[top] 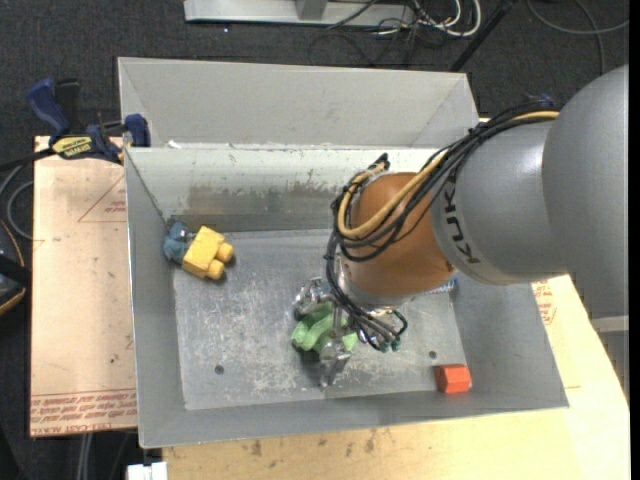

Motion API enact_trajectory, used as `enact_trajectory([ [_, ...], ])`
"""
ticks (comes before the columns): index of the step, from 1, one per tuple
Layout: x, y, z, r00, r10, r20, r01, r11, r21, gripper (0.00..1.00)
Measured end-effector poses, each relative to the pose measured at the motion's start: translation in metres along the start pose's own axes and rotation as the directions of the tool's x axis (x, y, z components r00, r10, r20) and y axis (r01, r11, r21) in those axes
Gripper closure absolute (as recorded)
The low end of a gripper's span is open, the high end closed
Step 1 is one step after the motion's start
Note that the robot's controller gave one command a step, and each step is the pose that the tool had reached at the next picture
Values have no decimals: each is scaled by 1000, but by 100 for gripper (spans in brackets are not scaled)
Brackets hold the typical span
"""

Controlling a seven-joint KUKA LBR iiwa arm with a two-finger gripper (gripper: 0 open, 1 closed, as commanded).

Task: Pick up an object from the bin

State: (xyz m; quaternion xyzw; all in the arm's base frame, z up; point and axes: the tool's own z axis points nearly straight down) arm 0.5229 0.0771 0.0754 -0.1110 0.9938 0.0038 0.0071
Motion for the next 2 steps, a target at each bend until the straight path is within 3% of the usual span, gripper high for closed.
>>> enact_trajectory([
  [1,-1,1,-2,1000,-1,2,1,1000,3,100],
  [2,26,32,-138,999,38,-6,-37,999,5,100],
])
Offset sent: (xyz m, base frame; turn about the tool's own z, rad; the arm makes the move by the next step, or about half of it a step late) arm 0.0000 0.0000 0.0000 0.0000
